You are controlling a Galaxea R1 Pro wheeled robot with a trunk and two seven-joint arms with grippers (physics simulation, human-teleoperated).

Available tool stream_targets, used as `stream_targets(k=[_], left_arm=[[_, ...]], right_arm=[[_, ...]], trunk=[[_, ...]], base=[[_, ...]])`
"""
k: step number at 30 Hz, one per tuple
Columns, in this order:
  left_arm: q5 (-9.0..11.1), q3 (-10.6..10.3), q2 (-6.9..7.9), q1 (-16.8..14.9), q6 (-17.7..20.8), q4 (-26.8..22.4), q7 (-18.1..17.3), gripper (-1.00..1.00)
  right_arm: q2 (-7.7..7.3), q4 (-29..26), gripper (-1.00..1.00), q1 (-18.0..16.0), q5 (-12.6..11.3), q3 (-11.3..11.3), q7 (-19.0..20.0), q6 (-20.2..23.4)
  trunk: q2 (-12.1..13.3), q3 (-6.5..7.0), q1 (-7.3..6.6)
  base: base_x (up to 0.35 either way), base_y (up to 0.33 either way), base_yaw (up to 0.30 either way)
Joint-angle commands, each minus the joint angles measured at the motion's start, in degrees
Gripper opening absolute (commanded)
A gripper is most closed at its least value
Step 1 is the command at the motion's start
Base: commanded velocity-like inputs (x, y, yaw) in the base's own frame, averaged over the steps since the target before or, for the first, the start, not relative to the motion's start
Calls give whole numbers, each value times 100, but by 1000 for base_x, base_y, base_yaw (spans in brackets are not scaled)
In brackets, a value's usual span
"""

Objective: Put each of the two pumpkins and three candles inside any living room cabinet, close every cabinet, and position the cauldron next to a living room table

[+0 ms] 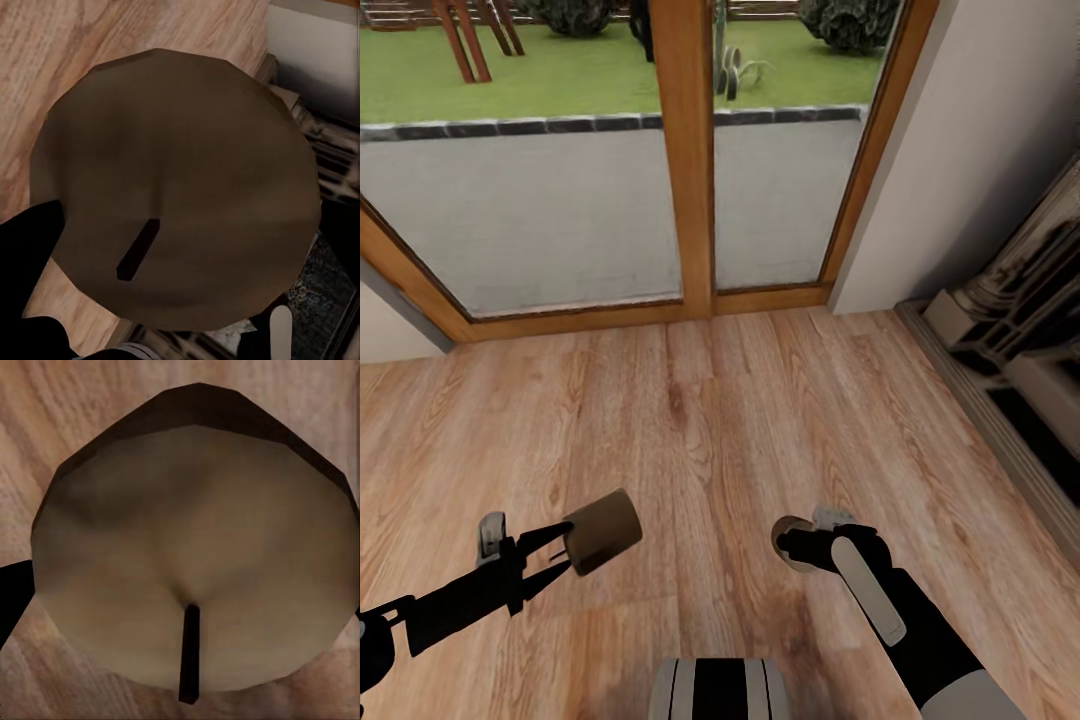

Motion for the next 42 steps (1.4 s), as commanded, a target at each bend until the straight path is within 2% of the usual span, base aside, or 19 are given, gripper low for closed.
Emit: stream_targets(k=[1,6,13,18,22,24,34,42], left_arm=[[54,1,-1,-2,21,-3,60,-100],[-116,13,-27,-4,13,-3,381,-100],[-145,31,-40,-13,4,-3,917,-100],[-146,46,-60,-19,-16,-20,1619,-100],[-143,45,-71,-36,-22,-75,1928,-100],[-140,45,-80,-42,-24,-126,2004,-100],[-146,53,-66,-47,-31,-188,2065,-100],[-140,70,-54,-72,-32,-188,2434,-100]], right_arm=[[-6,-5,-100,-3,-66,16,-60,6],[-6,6,-100,-3,-68,15,-48,11],[9,5,-100,-3,-68,16,-62,6],[17,11,-100,-3,-68,16,-63,3],[18,9,-100,-3,-68,16,-64,5],[17,9,-100,-3,-68,16,-64,8],[20,14,-100,-3,-68,23,-64,11],[17,-5,-100,-3,-68,16,-60,2]], trunk=[[0,19,-3],[7,130,-16],[16,285,-34],[16,285,-34],[16,285,-34],[16,285,-34],[29,506,-60],[40,684,-81]], base=[[0,0,0],[0,0,0],[0,0,0],[0,0,0],[0,0,0],[0,0,0],[0,0,0],[0,0,0]])
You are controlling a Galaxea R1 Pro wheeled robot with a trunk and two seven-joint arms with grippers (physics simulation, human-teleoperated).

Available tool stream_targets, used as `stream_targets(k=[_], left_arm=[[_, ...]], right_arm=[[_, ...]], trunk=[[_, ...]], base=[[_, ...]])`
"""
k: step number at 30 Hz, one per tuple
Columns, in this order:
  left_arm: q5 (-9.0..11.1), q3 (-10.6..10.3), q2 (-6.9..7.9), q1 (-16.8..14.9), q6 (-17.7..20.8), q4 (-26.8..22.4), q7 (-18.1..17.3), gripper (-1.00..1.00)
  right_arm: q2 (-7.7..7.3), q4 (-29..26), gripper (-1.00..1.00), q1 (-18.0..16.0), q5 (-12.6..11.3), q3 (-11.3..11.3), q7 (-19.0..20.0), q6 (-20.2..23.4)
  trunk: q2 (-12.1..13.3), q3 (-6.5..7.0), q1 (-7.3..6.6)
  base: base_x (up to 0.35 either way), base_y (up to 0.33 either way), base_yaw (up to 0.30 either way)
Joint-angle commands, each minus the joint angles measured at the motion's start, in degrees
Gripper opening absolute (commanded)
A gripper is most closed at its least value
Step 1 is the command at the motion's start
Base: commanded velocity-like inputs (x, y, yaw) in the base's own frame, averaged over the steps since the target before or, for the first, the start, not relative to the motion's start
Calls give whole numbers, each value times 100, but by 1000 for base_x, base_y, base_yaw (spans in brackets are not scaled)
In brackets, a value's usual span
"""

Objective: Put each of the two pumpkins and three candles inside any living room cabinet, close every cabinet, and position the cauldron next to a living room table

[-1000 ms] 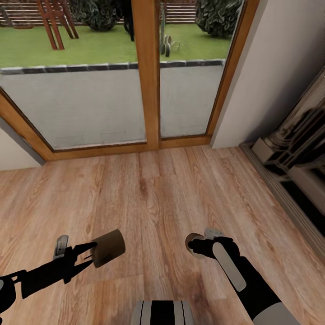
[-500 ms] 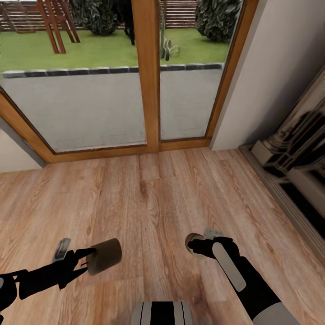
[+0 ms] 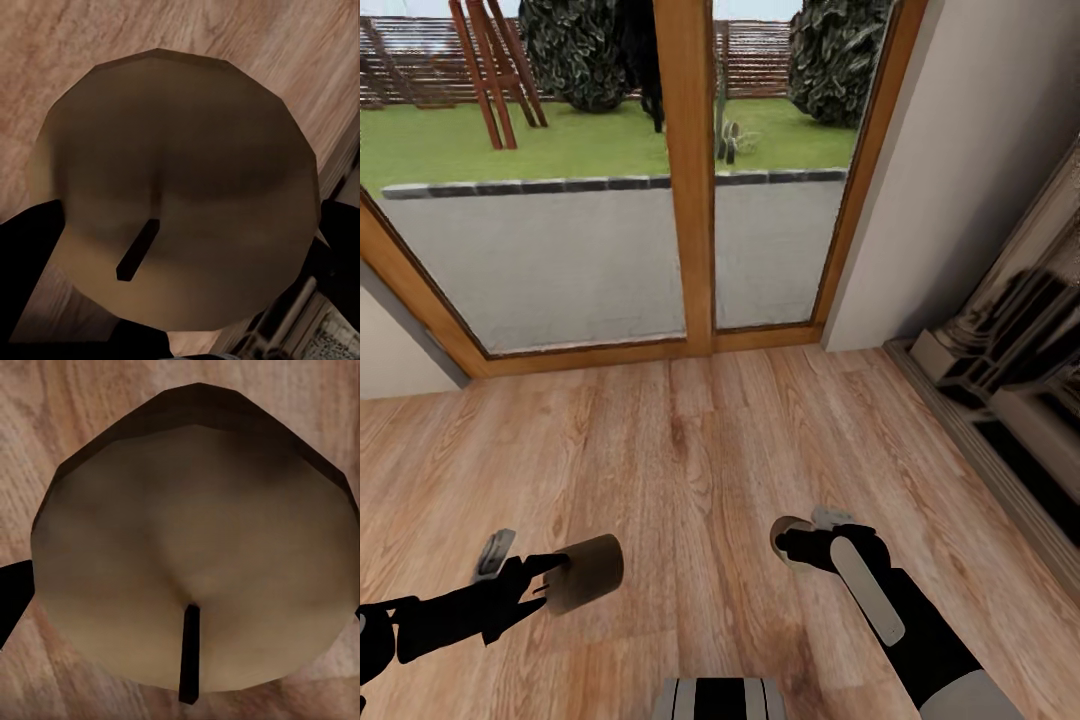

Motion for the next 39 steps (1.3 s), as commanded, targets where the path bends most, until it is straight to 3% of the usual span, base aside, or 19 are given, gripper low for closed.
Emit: stream_targets(k=[1,10,14,25,39], left_arm=[[60,6,-1,-6,15,-4,76,-100],[61,7,-3,-11,15,-4,104,-100],[60,7,-1,-12,15,-4,105,-100],[61,7,1,-12,15,-4,105,-100],[98,13,-12,-12,18,-9,100,-100]], right_arm=[[-5,-8,-100,-4,-66,14,-58,4],[-9,-10,-100,-4,-68,12,-45,3],[-12,-11,-100,-4,-66,11,136,3],[-12,-10,-100,-4,-57,18,276,10],[-6,-2,-100,-4,-66,15,285,12]], trunk=[[0,19,-3],[12,238,-26],[17,335,-37],[32,580,-65],[51,890,-101]], base=[[-5,0,0],[-174,0,-171],[-49,0,-215],[-10,0,-16],[-296,0,-198]])
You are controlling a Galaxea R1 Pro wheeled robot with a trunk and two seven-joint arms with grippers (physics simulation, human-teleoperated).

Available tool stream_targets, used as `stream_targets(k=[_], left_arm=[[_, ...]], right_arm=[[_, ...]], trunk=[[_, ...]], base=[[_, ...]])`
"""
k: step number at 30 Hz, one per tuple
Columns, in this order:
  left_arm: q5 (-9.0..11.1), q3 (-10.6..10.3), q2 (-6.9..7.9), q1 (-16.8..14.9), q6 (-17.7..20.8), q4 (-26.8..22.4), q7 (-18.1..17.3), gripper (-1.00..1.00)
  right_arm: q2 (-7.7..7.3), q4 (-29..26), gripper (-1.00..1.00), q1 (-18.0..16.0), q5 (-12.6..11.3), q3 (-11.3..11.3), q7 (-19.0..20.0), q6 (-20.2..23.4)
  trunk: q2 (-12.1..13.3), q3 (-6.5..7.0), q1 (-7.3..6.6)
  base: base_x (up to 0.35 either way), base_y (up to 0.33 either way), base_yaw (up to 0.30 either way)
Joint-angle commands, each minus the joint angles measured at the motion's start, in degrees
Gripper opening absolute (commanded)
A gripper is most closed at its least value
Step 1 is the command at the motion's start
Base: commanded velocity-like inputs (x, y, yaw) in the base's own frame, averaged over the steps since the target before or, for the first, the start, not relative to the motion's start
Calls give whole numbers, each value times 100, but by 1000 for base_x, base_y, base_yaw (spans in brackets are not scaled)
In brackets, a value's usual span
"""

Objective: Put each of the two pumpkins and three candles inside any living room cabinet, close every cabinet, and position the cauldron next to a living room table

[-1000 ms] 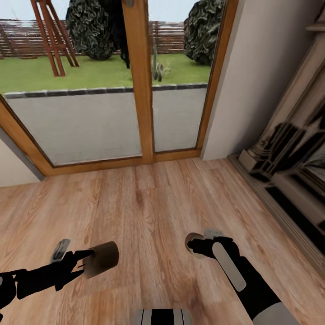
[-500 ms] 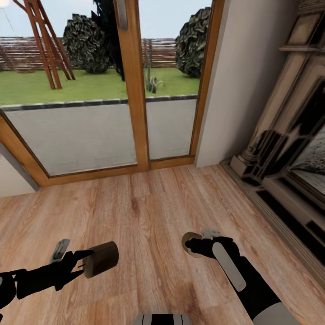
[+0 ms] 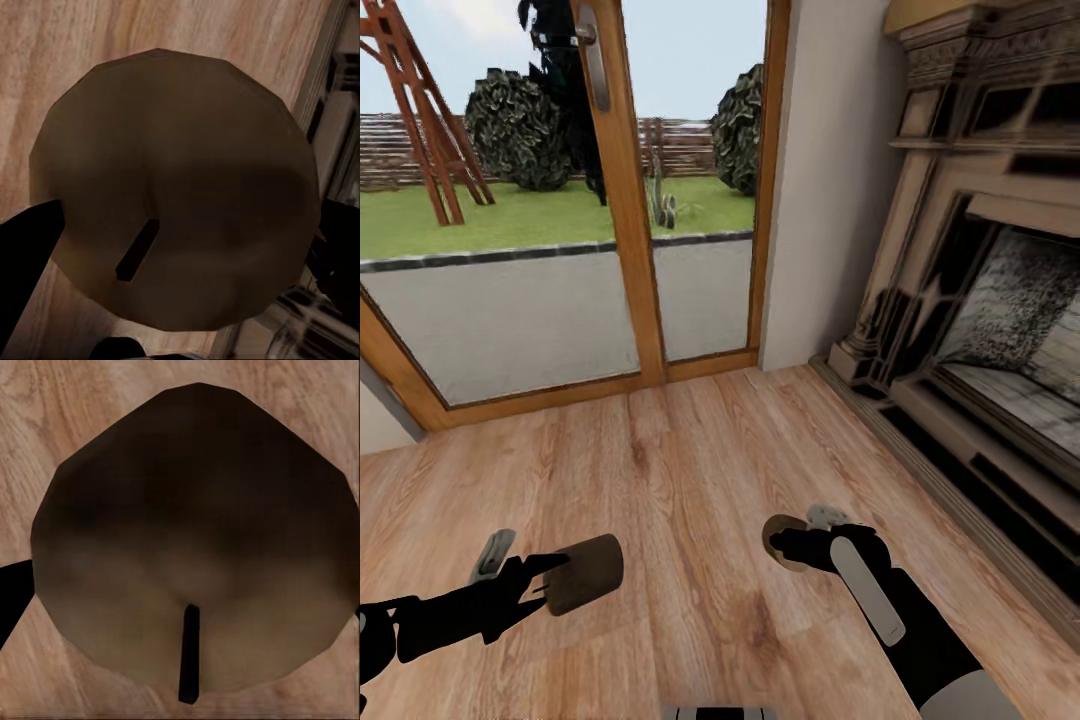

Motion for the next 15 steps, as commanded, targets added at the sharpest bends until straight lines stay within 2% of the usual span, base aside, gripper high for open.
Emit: stream_targets(k=[1,3,6,7,15], left_arm=[[90,9,-4,-1,12,-24,56,-100],[110,66,22,-1,13,-28,55,-100],[118,492,29,5,19,8,50,-100],[119,543,29,6,21,15,48,-100],[103,632,-6,8,20,31,50,-100]], right_arm=[[-7,-8,-100,-6,-70,14,-60,10],[-16,-28,-100,-6,-105,10,16,24],[-19,-29,-100,-6,-167,9,92,22],[-19,-32,-100,-6,-175,10,99,25],[-13,20,-100,-6,-189,10,112,24]], trunk=[[-1,18,-7],[2,62,-12],[6,129,-20],[7,151,-22],[306,297,-187]], base=[[-188,0,-288],[-85,0,-289],[-21,0,-289],[-7,0,-290],[-1,0,-289]])
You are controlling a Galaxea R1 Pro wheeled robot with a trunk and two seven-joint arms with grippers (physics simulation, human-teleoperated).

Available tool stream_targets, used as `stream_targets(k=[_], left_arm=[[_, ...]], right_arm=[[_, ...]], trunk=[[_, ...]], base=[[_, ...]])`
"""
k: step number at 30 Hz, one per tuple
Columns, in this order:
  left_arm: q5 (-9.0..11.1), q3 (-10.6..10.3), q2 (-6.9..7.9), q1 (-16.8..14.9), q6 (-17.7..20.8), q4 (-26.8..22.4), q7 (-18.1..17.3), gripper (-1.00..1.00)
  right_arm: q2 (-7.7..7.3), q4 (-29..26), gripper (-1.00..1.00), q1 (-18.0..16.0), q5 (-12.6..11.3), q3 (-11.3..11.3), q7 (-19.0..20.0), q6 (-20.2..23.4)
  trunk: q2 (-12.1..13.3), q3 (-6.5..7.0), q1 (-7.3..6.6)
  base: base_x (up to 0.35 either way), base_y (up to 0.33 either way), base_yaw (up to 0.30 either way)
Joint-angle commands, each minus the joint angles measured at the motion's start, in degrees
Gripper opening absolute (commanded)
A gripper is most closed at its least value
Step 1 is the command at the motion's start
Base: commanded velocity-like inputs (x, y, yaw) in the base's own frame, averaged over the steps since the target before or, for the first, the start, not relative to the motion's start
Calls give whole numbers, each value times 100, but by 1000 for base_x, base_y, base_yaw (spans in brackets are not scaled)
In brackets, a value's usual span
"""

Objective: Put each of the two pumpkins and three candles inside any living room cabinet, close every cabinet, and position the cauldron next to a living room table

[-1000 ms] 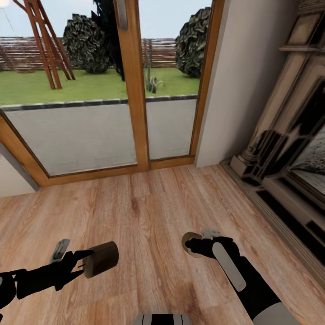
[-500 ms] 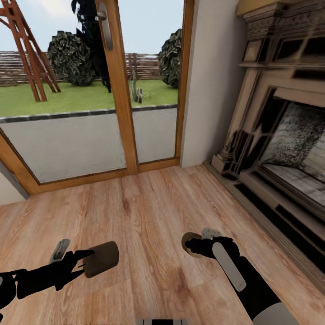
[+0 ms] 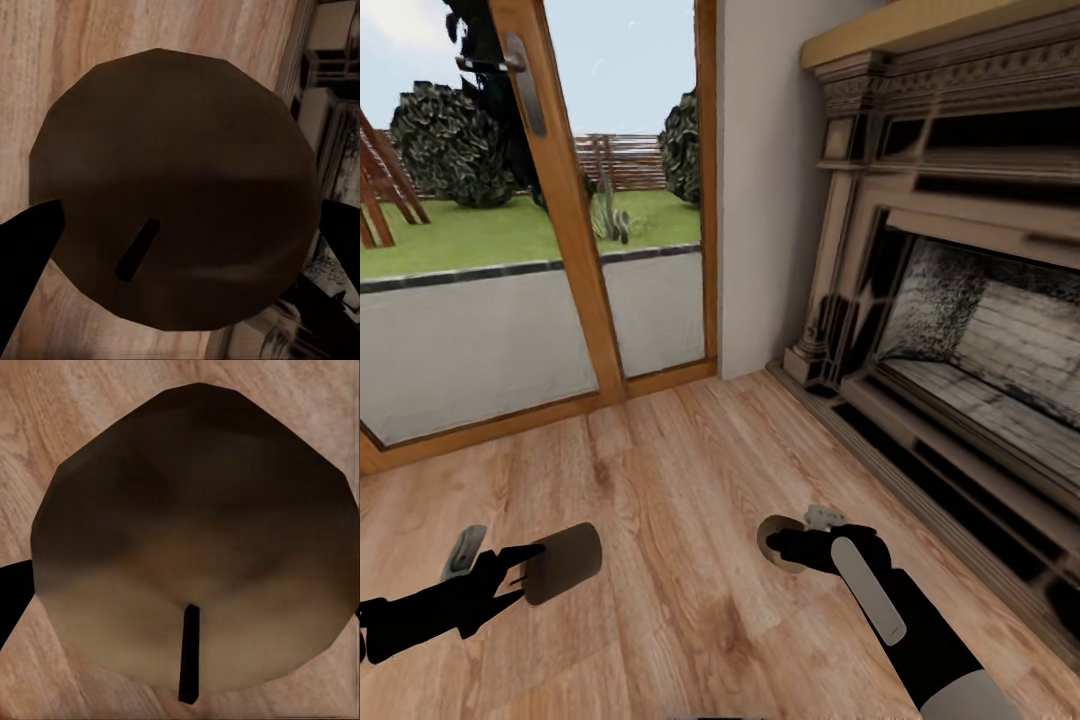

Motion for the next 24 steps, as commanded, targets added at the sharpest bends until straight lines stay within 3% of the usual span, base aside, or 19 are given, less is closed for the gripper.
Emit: stream_targets(k=[1,4,24], left_arm=[[93,10,-1,-1,6,-2,57,-100],[93,16,-2,-1,2,4,59,-100],[93,10,-12,-1,0,6,63,-100]], right_arm=[[-4,7,-100,-6,-69,16,-63,-3],[-1,19,-100,-6,-69,16,-63,-5],[-4,39,-100,-6,-69,15,-63,-14]], trunk=[[39,14,-24],[160,67,-90],[160,67,-90]], base=[[0,0,-289],[0,0,-289],[0,0,-289]])
